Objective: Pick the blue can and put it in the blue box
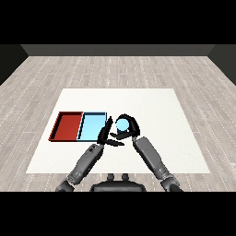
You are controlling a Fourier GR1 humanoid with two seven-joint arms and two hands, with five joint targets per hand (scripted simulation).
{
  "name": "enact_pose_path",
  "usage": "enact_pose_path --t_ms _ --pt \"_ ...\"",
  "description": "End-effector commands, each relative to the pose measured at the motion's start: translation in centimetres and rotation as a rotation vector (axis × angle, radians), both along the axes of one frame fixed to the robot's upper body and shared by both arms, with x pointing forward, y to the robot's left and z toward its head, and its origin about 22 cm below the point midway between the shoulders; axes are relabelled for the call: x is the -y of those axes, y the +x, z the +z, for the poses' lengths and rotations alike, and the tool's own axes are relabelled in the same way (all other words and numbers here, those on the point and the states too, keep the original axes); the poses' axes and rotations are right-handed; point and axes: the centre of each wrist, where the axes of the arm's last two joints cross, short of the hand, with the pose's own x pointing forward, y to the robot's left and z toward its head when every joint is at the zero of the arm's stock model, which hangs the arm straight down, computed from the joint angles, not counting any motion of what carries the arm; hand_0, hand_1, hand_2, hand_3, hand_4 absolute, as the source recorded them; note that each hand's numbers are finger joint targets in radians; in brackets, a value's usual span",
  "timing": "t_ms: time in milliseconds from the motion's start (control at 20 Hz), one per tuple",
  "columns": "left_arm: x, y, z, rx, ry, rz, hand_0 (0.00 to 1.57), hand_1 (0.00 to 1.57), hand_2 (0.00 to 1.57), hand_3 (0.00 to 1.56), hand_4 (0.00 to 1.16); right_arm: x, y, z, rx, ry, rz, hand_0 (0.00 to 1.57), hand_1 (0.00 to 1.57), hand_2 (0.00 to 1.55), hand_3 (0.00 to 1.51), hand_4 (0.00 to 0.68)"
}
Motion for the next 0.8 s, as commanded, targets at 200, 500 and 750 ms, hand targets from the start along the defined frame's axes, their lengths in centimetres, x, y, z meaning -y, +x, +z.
enact_pose_path --t_ms 200,500,750 --pt "1.2 -0.1 -0.6 0.003 0.005 -0.010 0.00 0.00 0.00 0.00 0.00 -1.4 -0.2 0.7 0.003 -0.007 0.015 1.42 1.42 1.43 1.39 0.653" --pt "1.9 0.9 -0.9 0.007 0.014 -0.030 0.00 0.00 0.00 0.00 0.00 -3.7 -2.3 -0.9 -0.007 -0.032 0.050 1.42 1.42 1.44 1.40 0.626" --pt "2.8 -0.8 -0.1 0.029 0.012 -0.023 0.00 0.00 0.00 0.00 0.17 -3.3 -0.7 0.1 0.011 -0.032 0.089 1.32 1.32 1.43 1.40 0.617"
